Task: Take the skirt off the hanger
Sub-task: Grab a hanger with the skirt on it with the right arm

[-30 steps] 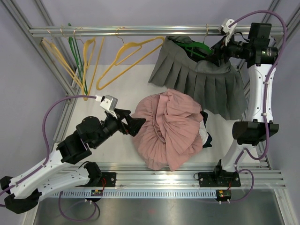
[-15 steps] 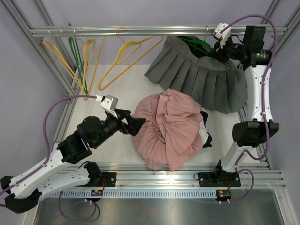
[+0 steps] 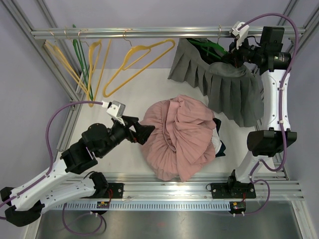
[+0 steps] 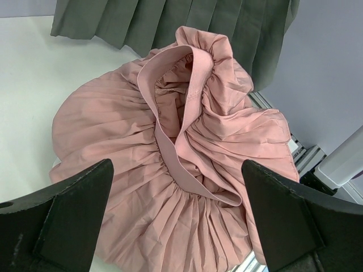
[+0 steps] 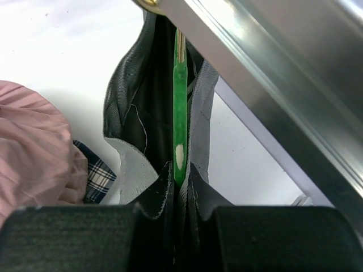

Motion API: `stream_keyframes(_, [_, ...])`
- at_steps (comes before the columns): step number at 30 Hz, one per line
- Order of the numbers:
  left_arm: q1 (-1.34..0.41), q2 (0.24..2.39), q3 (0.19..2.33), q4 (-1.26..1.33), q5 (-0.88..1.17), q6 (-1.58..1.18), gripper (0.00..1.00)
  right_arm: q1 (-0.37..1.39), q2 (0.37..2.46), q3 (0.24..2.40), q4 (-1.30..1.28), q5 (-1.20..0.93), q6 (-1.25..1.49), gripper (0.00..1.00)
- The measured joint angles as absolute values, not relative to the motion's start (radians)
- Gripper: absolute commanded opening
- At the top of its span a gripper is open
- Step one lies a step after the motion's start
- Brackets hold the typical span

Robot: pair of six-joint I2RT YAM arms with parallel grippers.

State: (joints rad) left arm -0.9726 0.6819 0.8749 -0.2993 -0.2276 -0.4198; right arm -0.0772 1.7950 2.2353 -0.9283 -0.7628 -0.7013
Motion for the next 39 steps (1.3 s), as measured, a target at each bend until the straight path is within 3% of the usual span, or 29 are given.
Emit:
stream_keyframes(25, [-0.973,0.636,0.875,-0.305,-0.237,-0.432,0.99,-0.145,1.681,2.313,-0.905,-0.891,-0.154,0.00])
stream_keyframes(39, [-0.973,0.621,0.879,-0.314,-0.237,-0.398,0.99,-0.150,1.611,2.304,-0.972,-0.891,-0.449,0.00])
